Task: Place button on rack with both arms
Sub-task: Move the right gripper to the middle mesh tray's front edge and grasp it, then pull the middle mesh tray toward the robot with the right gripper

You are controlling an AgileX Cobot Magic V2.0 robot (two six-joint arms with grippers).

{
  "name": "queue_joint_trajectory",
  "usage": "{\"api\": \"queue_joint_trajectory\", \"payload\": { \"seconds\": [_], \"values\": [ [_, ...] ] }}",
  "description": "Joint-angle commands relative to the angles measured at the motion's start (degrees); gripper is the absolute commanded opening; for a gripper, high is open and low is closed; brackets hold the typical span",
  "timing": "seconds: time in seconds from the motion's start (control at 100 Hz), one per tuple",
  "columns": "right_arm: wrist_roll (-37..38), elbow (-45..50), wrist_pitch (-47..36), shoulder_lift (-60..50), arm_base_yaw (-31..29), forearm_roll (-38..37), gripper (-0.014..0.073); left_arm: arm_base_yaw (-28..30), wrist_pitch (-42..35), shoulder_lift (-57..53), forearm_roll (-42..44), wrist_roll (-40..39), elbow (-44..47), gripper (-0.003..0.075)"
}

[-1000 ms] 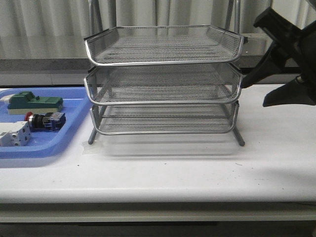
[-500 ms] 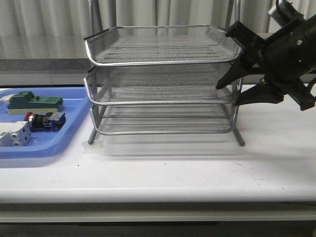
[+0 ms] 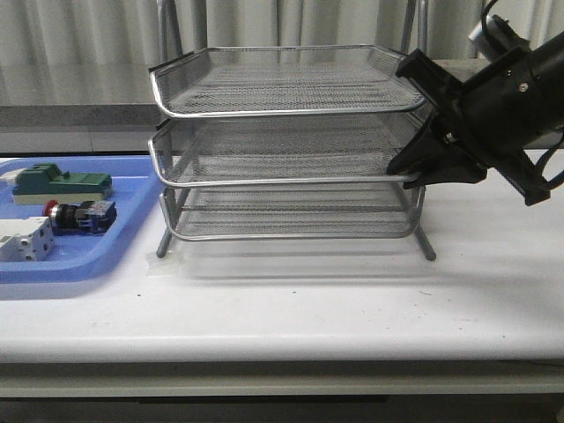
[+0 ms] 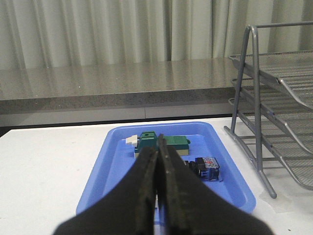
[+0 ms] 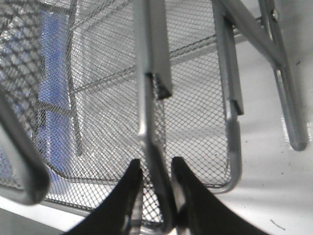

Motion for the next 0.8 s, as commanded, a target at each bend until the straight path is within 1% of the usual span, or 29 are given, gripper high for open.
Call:
{"api": "queue_joint_trajectory", "payload": {
  "seconds": [0.0, 0.18, 0.27, 0.41, 0.61, 0.79],
  "values": [
    [-1.09, -1.38, 3.48, -2.24, 0.16, -2.12, 0.0019, 0.06, -4.60, -1.78, 0.00, -0.56, 2.53, -0.0020],
    [-1.09, 0.45, 4.16, -2.30, 0.16, -3.17, 0.0013, 0.06, -4.60, -1.78, 0.00, -0.56, 2.53, -0.0020],
    [-1.32, 3.20, 4.08, -2.30, 0.16, -3.64, 0.0013, 0.06, -4.60, -1.78, 0.00, -0.56, 2.53, -0.0020],
    [-3.85, 8.58, 5.65, -3.13, 0.22, -3.71, 0.0013, 0.06, -4.60, -1.78, 0.00, -0.56, 2.53, -0.0020],
    [-5.51, 18.39, 4.18, -8.74, 0.22, -3.60, 0.0013, 0.06, -4.60, -1.78, 0.00, -0.56, 2.53, -0.0020],
    [-5.51, 24.56, 3.55, -14.87, 0.22, -3.60, 0.0013, 0.06, -4.60, -1.78, 0.00, -0.56, 2.53, -0.0020]
  ]
}}
